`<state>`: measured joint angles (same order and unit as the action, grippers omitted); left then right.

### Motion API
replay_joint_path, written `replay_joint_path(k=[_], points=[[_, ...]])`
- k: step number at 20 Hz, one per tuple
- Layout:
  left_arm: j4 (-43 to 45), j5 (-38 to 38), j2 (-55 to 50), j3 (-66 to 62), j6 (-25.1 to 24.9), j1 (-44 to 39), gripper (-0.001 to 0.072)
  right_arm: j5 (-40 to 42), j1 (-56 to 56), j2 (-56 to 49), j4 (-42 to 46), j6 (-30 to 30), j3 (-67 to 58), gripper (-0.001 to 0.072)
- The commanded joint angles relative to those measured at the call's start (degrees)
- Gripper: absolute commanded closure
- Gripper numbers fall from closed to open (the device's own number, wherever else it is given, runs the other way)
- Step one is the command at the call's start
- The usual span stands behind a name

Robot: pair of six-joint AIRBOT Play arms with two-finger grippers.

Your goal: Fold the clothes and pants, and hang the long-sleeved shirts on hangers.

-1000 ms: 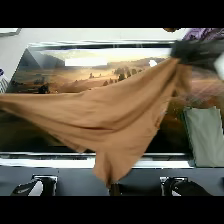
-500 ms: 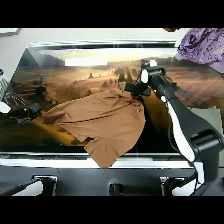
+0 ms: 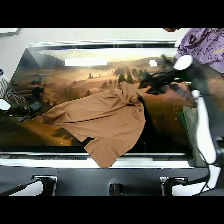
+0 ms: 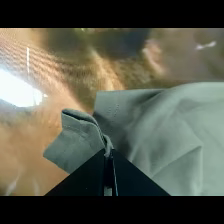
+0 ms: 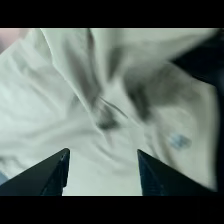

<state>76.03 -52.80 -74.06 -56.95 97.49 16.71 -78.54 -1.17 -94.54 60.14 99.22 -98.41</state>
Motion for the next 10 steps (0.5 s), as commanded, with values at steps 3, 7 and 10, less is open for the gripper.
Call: replay_joint_path(k=[3, 7, 10], points=[[0.0, -4.9, 0.5, -2.1, 0.0, 0.0, 0.0692, -6.6, 10.8, 13.3, -2.5, -13.9, 19.8, 0.0234], [0.0, -6.5, 0.5, -2.1, 0.0, 0.0, 0.0692, 5.2, 10.6, 27.3, -17.8, -19.8, 55.1, 0.0235], [0.0, -6.8, 0.5, -2.1, 0.0, 0.0, 0.0691, 11.3, 10.5, 34.4, -27.6, -23.7, 72.7, 0.0236]])
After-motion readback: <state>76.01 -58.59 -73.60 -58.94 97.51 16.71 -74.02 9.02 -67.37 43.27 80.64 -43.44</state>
